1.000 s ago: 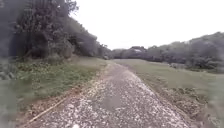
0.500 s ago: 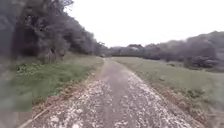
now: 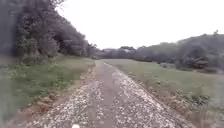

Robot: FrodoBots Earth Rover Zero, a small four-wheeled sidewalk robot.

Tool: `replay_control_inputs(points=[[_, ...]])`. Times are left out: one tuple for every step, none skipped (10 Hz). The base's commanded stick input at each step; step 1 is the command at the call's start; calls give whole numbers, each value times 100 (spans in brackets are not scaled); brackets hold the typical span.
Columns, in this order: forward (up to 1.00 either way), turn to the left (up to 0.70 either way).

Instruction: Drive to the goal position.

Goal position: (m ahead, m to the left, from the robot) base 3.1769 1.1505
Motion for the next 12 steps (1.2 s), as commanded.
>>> replay_control_inputs(points=[[70, 0], [70, 0], [70, 0], [70, 0], [70, 0], [70, 0], [70, 0], [70, 0], [70, 0], [70, 0], [70, 0], [70, 0]])
